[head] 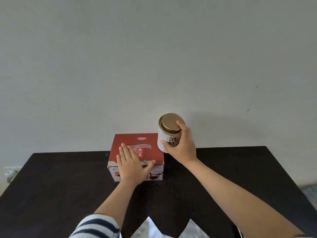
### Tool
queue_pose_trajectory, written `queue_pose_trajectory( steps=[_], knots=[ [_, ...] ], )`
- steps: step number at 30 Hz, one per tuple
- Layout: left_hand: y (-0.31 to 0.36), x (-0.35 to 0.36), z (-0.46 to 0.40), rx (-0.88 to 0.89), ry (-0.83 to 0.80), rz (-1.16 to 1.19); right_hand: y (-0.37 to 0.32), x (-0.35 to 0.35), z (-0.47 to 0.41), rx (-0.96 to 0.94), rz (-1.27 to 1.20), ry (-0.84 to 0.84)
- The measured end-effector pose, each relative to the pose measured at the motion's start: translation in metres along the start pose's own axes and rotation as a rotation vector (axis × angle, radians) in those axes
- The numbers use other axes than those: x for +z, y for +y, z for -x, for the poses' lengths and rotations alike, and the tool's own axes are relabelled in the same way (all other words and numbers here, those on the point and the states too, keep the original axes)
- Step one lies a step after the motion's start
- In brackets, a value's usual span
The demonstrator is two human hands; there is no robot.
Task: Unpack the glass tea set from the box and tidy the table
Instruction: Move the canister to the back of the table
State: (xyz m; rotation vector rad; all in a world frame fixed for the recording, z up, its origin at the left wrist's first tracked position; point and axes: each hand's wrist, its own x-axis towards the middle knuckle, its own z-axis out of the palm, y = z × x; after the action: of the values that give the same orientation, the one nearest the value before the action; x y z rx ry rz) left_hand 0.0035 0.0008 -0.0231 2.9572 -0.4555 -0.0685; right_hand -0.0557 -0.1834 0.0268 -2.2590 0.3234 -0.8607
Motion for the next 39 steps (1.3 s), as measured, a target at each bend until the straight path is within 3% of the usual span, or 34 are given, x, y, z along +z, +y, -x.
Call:
queue_pose_trajectory(
  steps=[10,14,26,39],
  knots=[
    [0.001,0.008,0.001,0.021,0.062,-0.025,0.131,-0.110,0.031,0.610,0.083,0.292],
    [0.002,0.014,-0.001,0.021,0.082,-0.035,0.167,-0.128,0.021,0.766,0.077,0.443],
    [0.000,0.020,-0.003,0.030,0.119,-0.045,0.232,-0.140,0.016,0.827,0.131,0.522],
    [-0.001,0.017,-0.005,0.022,0.110,-0.054,0.259,-0.158,-0.002,0.826,0.290,0.421]
  ],
)
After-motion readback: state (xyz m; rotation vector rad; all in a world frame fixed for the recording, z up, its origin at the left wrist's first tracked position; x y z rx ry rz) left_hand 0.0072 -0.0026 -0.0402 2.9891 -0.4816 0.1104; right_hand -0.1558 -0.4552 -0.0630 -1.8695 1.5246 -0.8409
